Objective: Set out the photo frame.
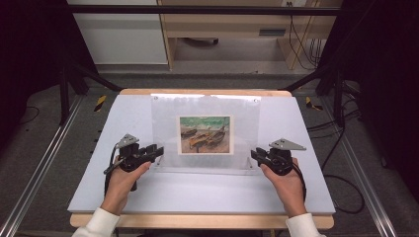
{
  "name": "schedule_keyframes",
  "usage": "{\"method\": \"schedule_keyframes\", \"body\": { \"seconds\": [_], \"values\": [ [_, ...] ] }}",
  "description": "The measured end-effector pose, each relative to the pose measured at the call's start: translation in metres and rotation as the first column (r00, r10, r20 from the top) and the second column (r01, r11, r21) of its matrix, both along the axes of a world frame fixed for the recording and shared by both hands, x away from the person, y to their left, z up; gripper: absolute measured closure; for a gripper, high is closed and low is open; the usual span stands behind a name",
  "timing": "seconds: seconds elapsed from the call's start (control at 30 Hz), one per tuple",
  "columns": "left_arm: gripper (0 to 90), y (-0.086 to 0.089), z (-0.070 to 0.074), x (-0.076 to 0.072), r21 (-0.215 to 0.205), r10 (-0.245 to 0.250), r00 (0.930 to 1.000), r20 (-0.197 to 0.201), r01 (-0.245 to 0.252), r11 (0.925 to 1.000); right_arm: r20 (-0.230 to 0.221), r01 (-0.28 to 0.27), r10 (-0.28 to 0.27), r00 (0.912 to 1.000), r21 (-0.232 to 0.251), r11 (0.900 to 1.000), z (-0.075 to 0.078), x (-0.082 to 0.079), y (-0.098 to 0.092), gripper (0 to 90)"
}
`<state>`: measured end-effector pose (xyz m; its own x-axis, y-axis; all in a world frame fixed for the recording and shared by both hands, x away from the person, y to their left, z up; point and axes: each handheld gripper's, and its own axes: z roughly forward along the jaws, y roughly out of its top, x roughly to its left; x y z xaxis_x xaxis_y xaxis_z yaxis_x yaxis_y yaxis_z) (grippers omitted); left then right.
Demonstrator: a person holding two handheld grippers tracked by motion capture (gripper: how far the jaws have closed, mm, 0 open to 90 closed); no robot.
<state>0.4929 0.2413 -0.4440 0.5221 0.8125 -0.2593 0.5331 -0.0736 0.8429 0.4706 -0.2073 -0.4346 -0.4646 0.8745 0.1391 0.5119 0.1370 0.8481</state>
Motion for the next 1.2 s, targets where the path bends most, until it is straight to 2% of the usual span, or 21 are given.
{"method": "schedule_keyframes", "body": {
  "seconds": [1.2],
  "values": [
    [61.5,0.0009,-0.0008,-0.0087,0.030,-0.021,0.9998,-0.001,0.021,0.9993,-0.005,-0.018,0.018,0.9998,-0.015,1.000,-0.0020,-0.0096,-0.0016,75.5]
  ]
}}
